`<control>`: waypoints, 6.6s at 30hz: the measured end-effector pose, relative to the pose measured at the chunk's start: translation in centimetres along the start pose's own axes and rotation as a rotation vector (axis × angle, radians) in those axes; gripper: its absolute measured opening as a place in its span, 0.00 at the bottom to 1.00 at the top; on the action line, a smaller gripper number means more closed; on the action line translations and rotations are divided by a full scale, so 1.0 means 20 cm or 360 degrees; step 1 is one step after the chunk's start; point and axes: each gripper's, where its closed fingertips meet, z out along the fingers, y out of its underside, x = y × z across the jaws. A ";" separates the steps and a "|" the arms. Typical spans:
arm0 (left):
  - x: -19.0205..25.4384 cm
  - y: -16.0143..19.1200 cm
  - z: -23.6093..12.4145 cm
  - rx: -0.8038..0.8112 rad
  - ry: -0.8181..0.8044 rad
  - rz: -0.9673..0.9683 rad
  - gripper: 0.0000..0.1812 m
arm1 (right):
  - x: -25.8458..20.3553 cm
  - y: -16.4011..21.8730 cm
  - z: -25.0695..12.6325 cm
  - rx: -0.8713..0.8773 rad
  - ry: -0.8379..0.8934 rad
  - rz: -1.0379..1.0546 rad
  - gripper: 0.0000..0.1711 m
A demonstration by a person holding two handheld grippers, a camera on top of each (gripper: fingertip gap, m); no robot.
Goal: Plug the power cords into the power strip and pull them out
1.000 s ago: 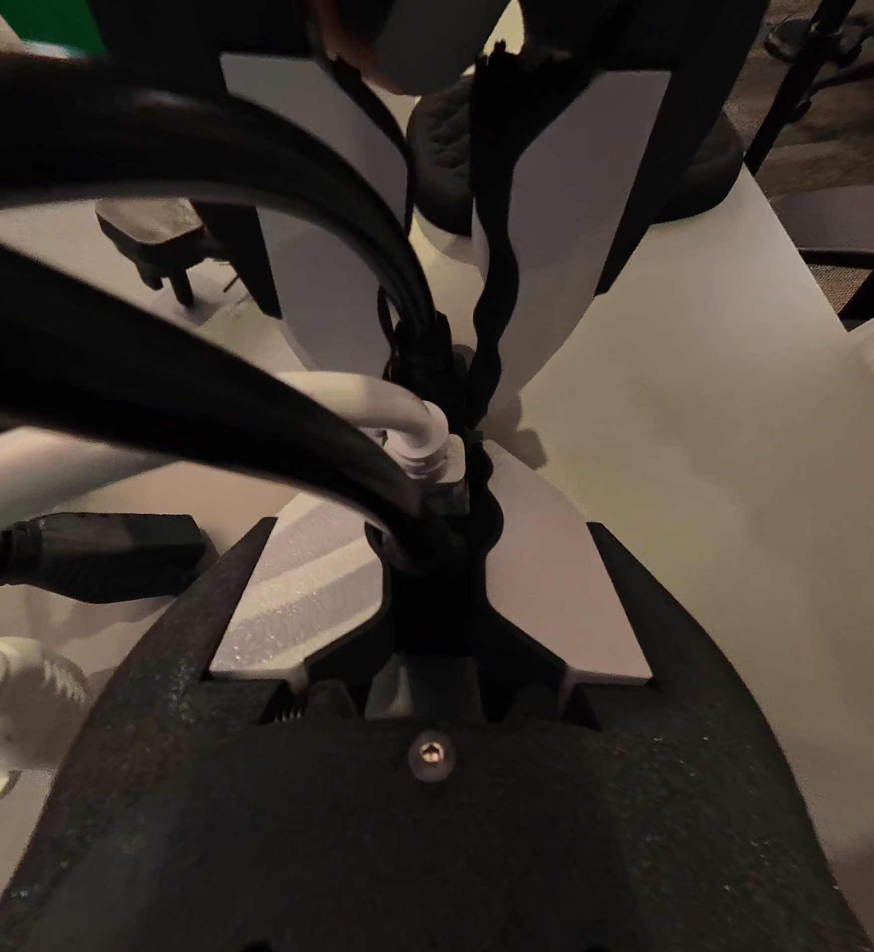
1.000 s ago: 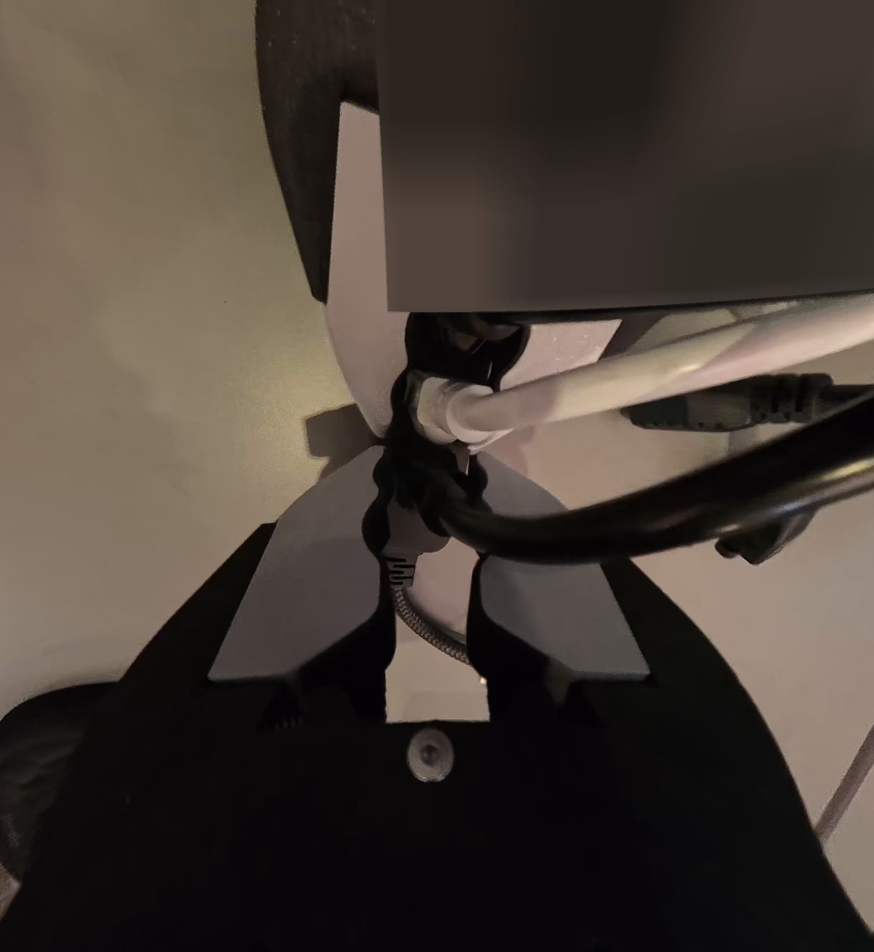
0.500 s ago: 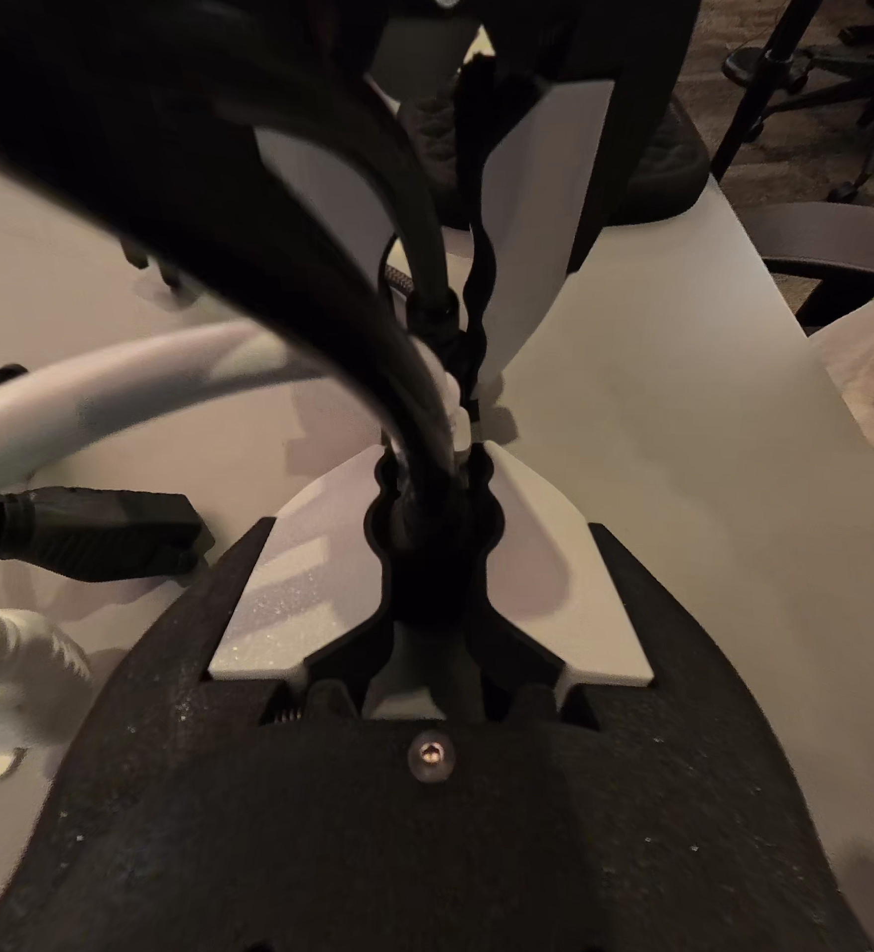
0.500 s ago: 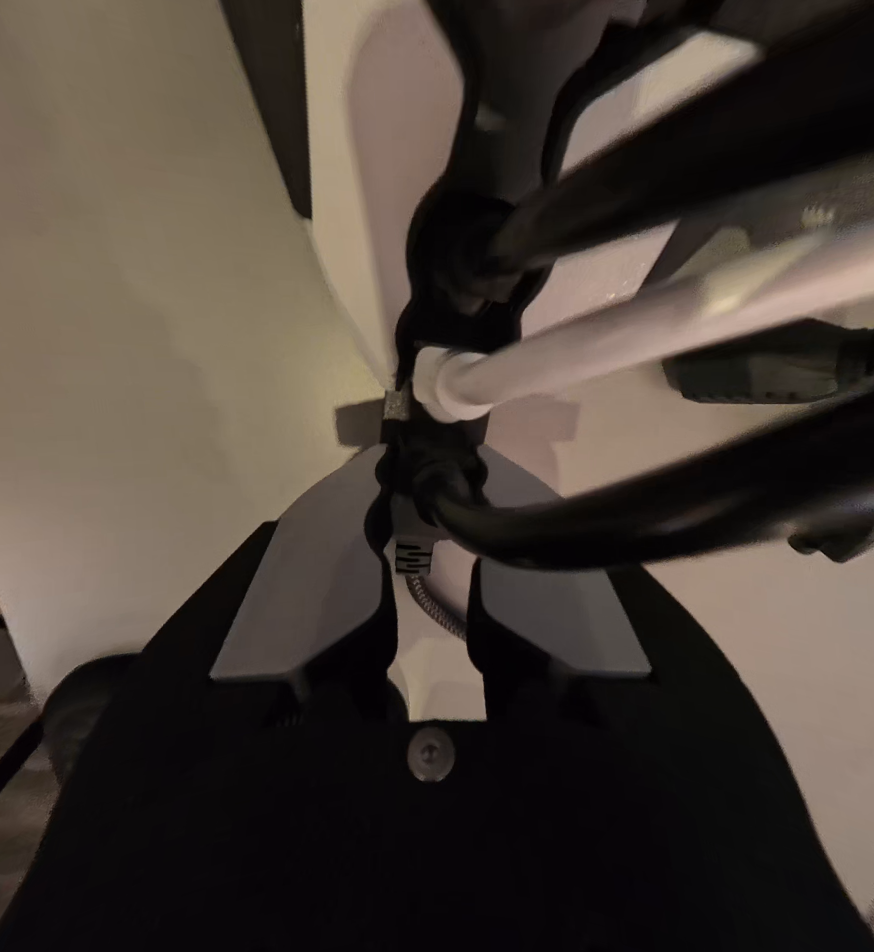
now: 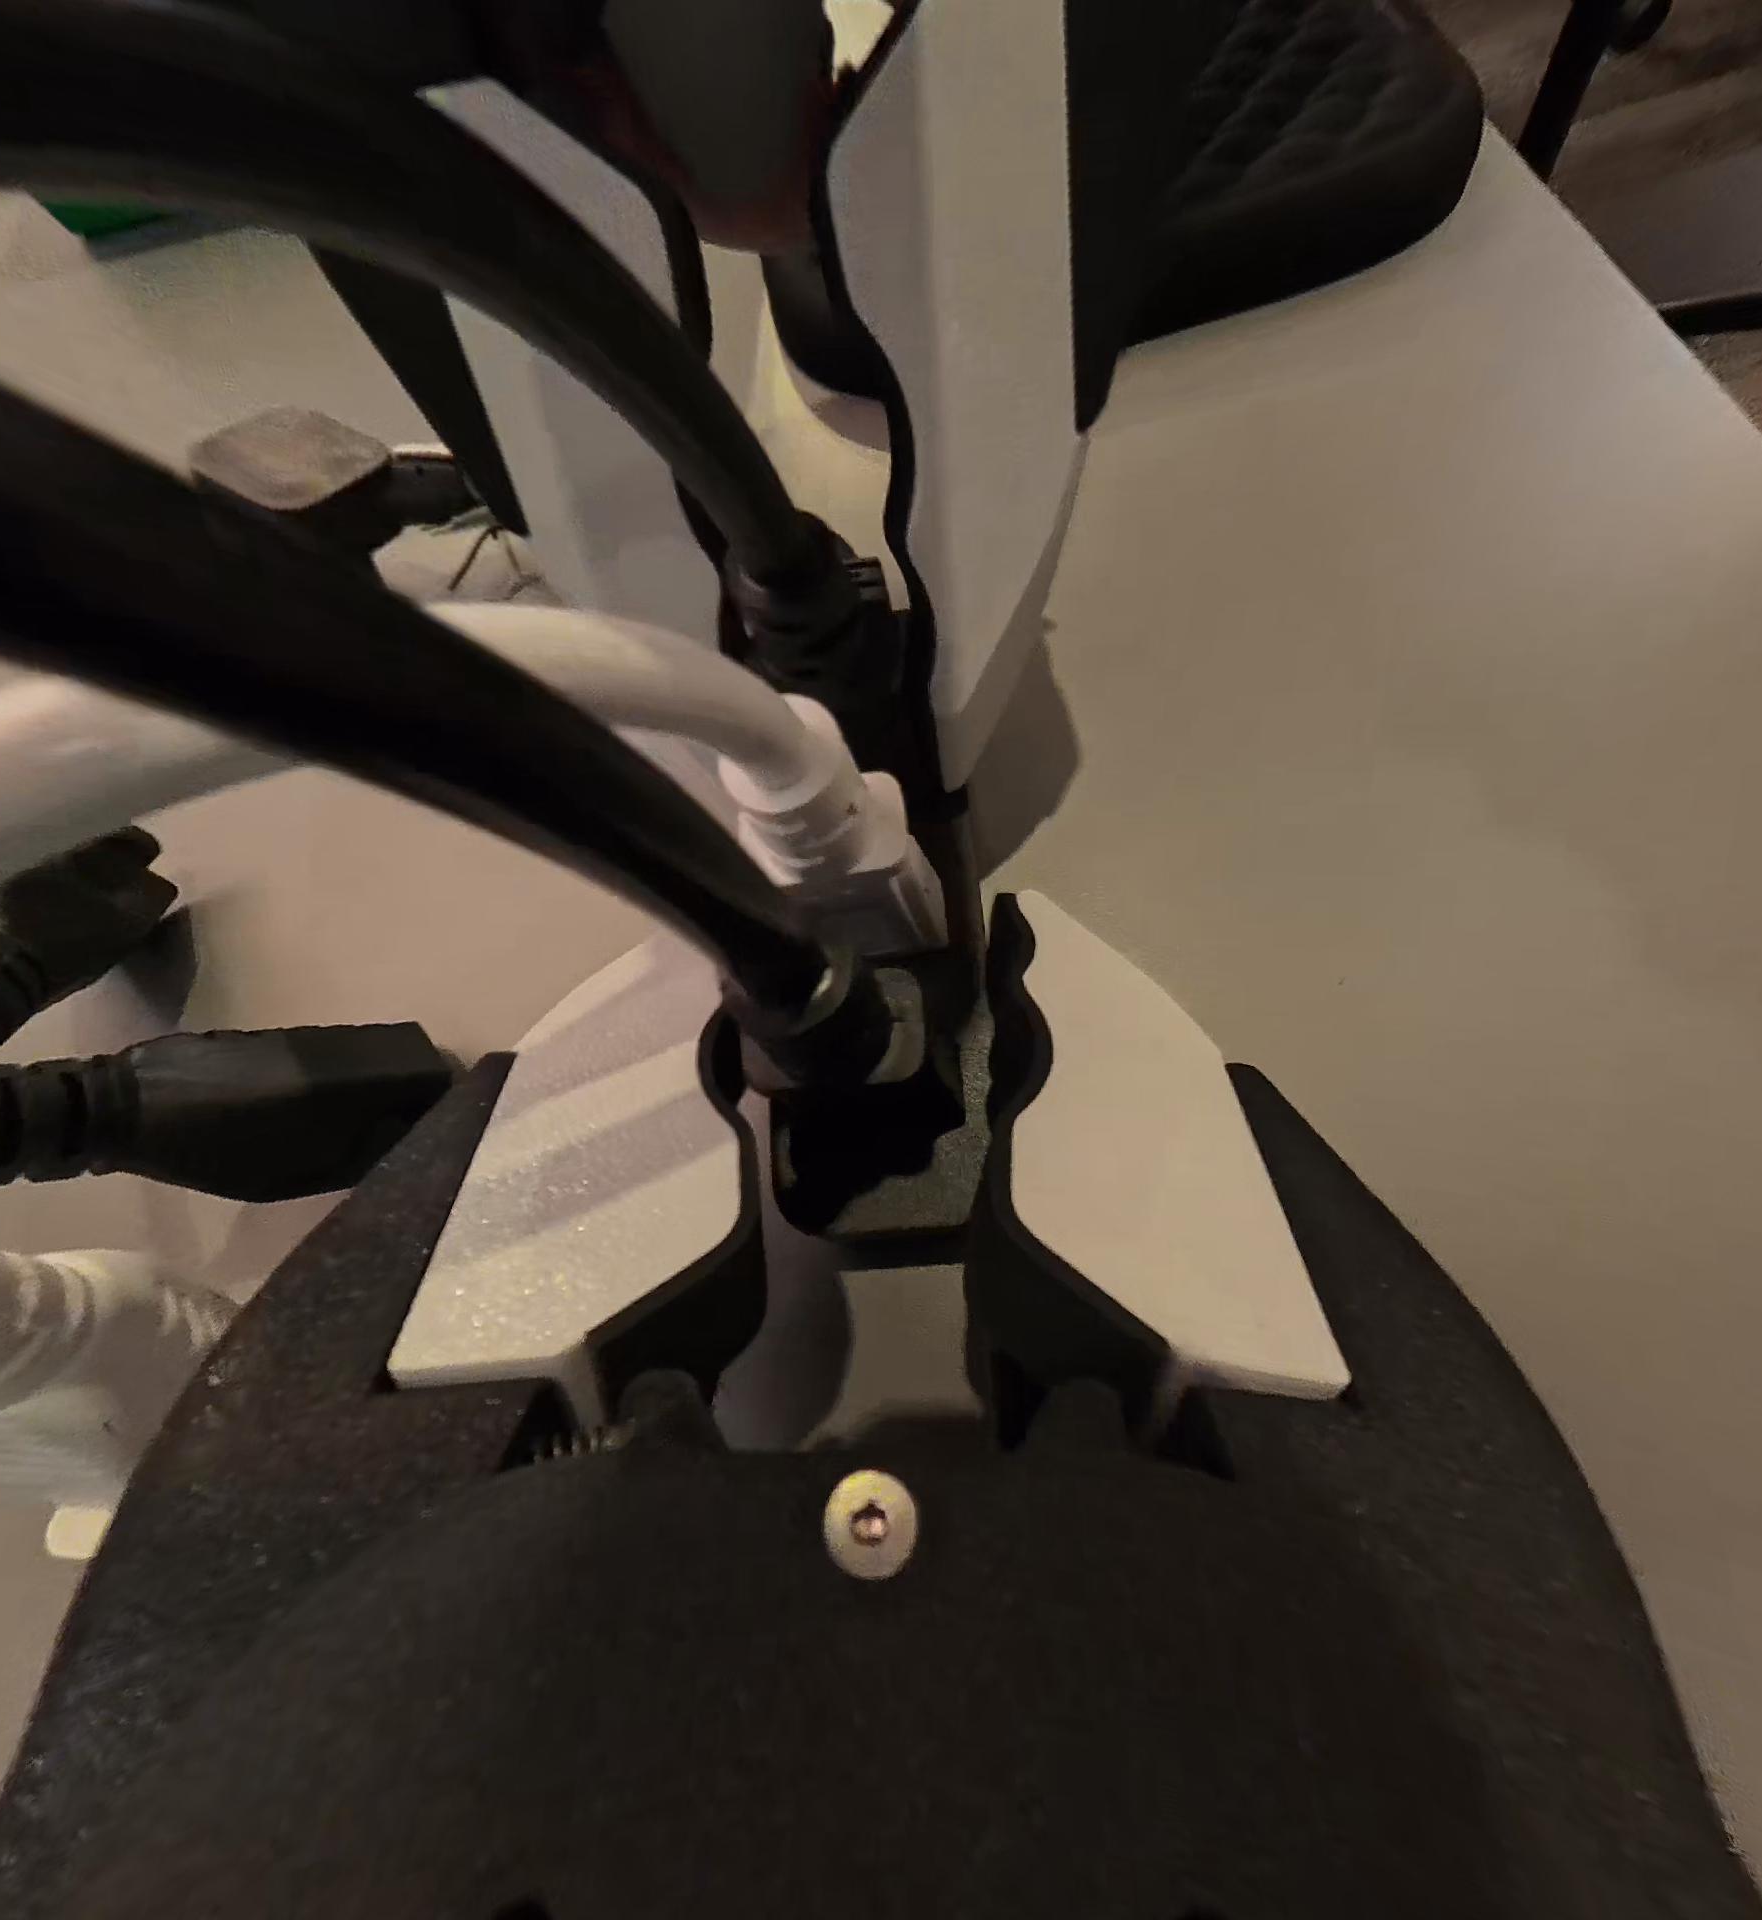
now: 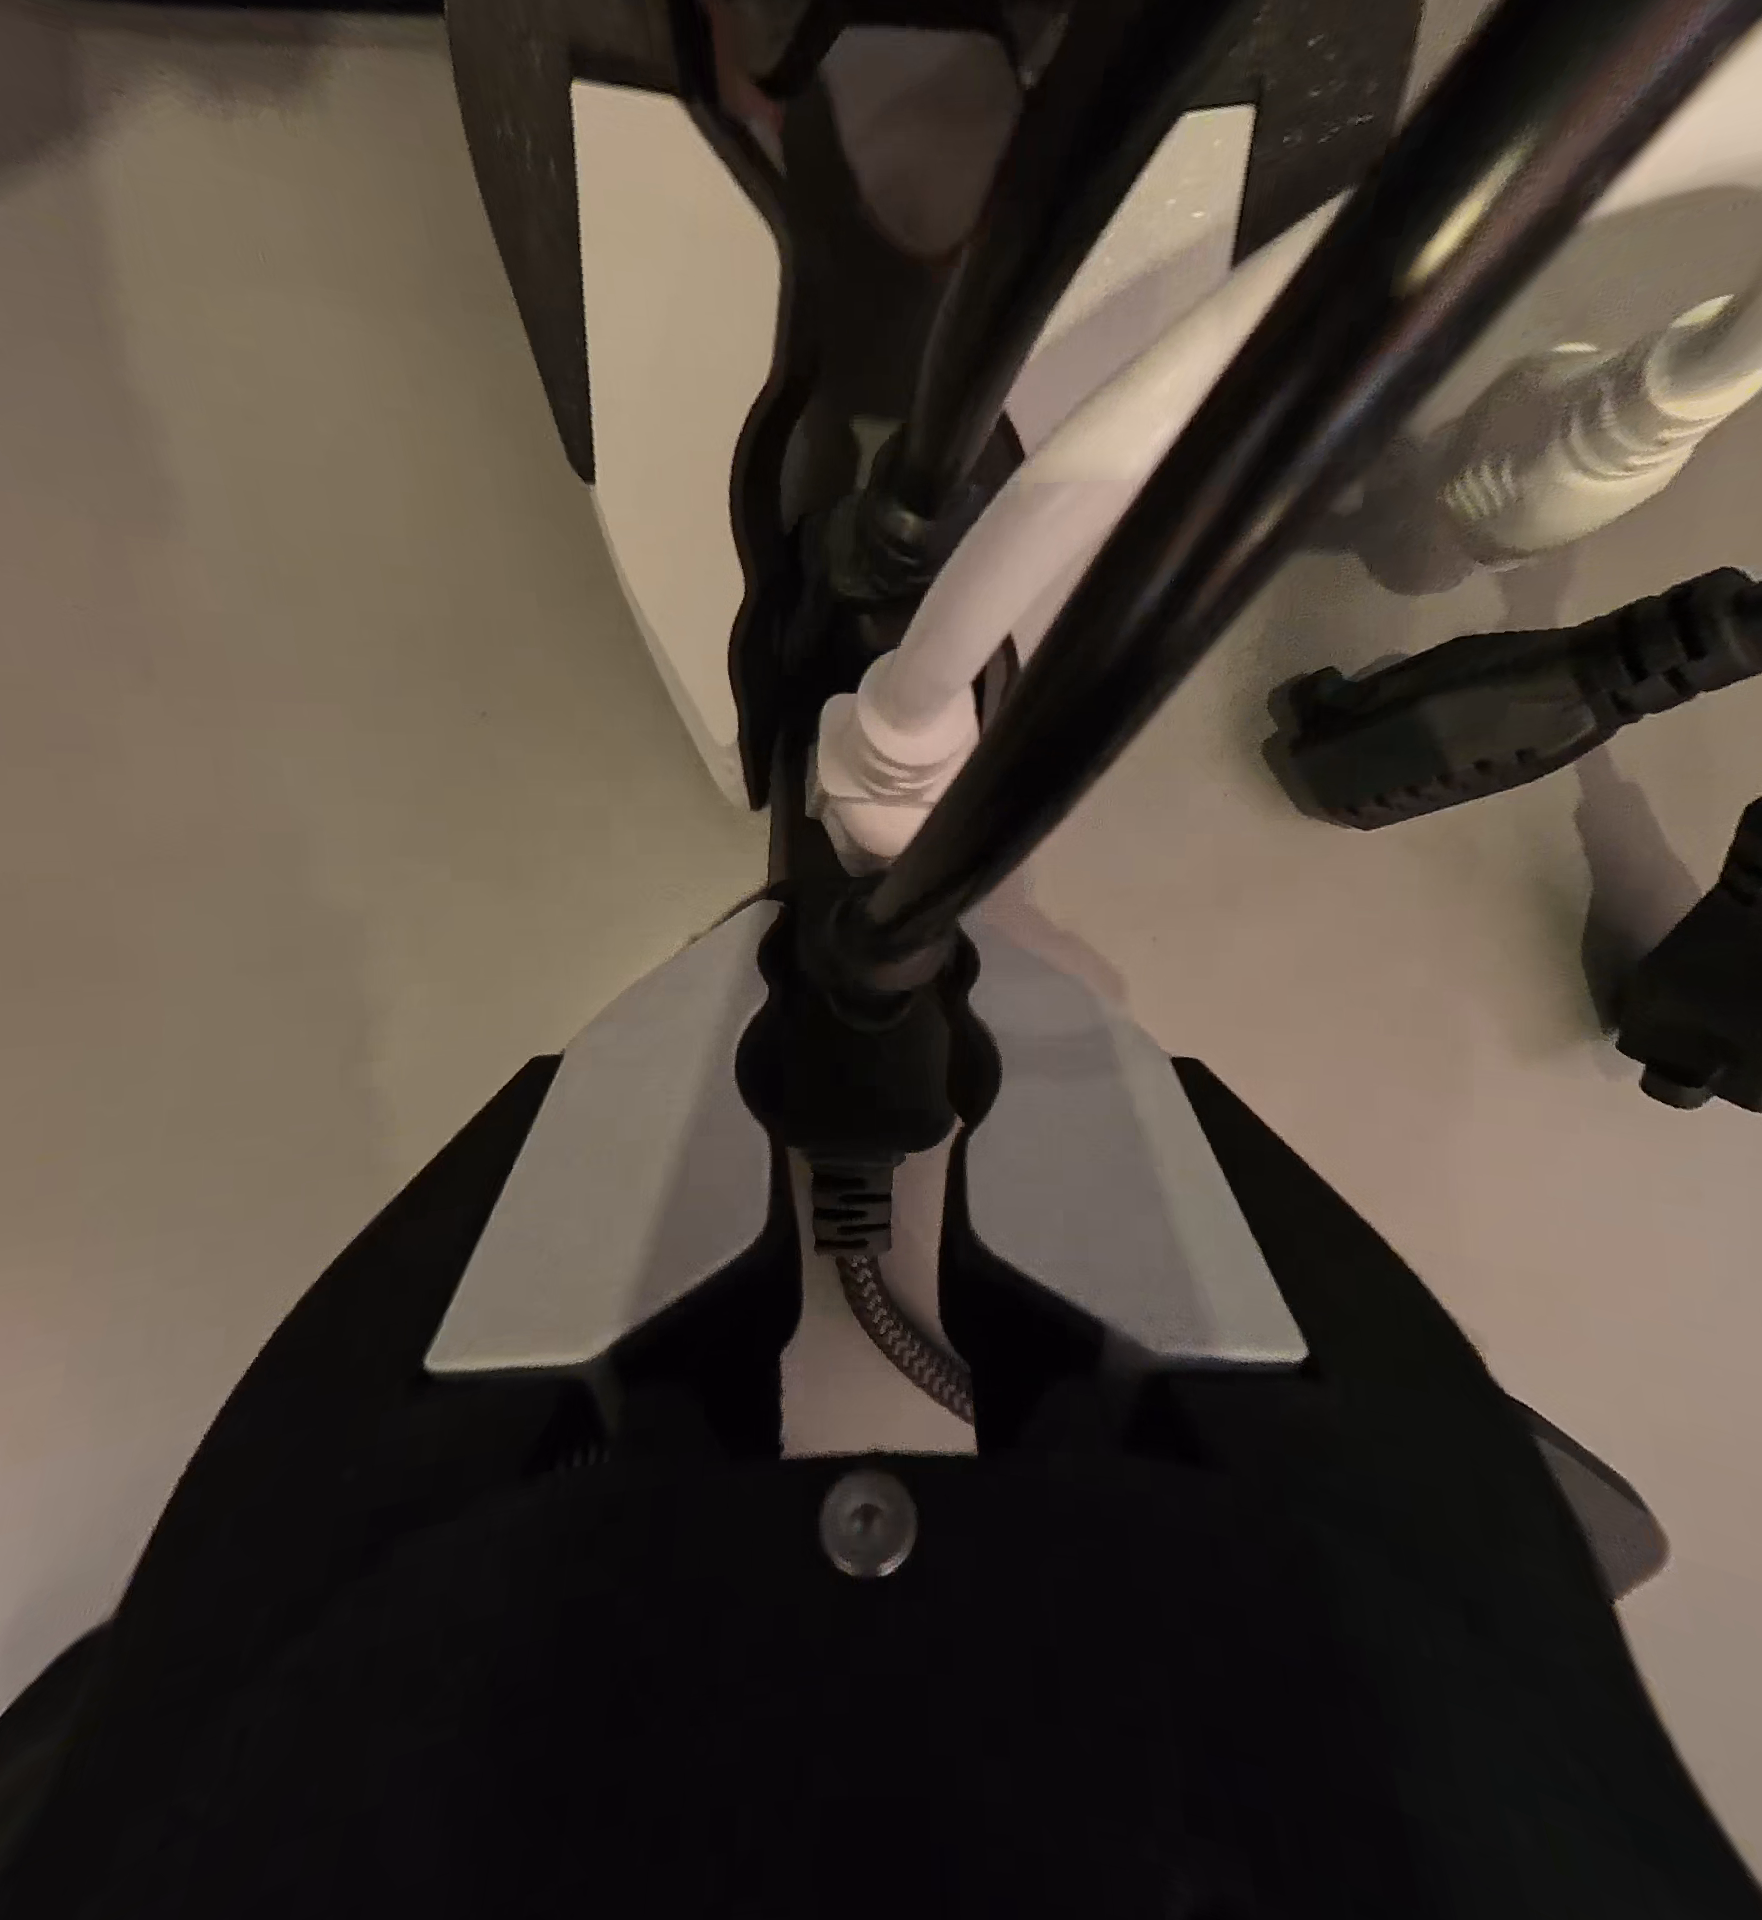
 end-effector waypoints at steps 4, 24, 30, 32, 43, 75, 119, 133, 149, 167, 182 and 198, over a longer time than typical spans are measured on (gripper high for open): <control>0.01 0.03 0.02 -0.0090 0.0005 0.0007 0.24 | 0.00 0.00 0.00 0.0026 0.0016 0.0032 0.16; 0.01 0.04 0.02 -0.0091 0.0049 -0.0093 0.25 | 0.00 -0.01 0.00 -0.0089 0.0021 0.0126 0.15; 0.00 0.03 0.02 -0.0099 0.0014 -0.0099 0.24 | 0.01 -0.05 -0.04 0.0017 0.0063 0.0143 0.15; 0.00 0.02 0.02 -0.0103 0.0021 -0.0104 0.24 | 0.01 -0.04 -0.03 0.0024 0.0063 0.0154 0.15; 0.02 0.04 0.04 -0.0127 0.0079 -0.0144 0.25 | -0.01 0.04 -0.05 0.0530 0.0102 0.0424 0.22; -0.10 -0.40 -0.21 -0.1352 0.0187 0.0590 0.20 | -0.09 0.07 -0.19 0.0245 0.1551 -0.0069 0.15; -0.16 -0.35 -0.16 -0.1483 0.0749 -0.0115 0.22 | 0.17 0.07 -0.13 -0.0486 0.1845 -0.0872 0.18; -0.22 -0.21 -0.12 -0.1581 0.0412 0.0948 0.18 | 0.21 0.06 -0.14 -0.0212 0.1567 -0.0665 0.19; -0.22 -0.21 -0.18 -0.1771 0.0502 0.1193 0.11 | 0.20 0.02 -0.12 -0.0118 0.1433 -0.0662 0.18; -0.31 -0.21 -0.25 -0.1894 0.0534 0.1449 0.09 | 0.16 -0.02 -0.13 0.0072 0.1167 -0.0622 0.18; -0.30 -0.17 -0.25 -0.1832 0.0679 0.1383 0.14 | 0.12 -0.05 -0.10 0.0191 0.1094 -0.0641 0.18; -0.33 -0.18 -0.24 -0.1909 0.0650 0.1377 0.17 | 0.14 -0.04 -0.11 0.0152 0.1199 -0.0629 0.18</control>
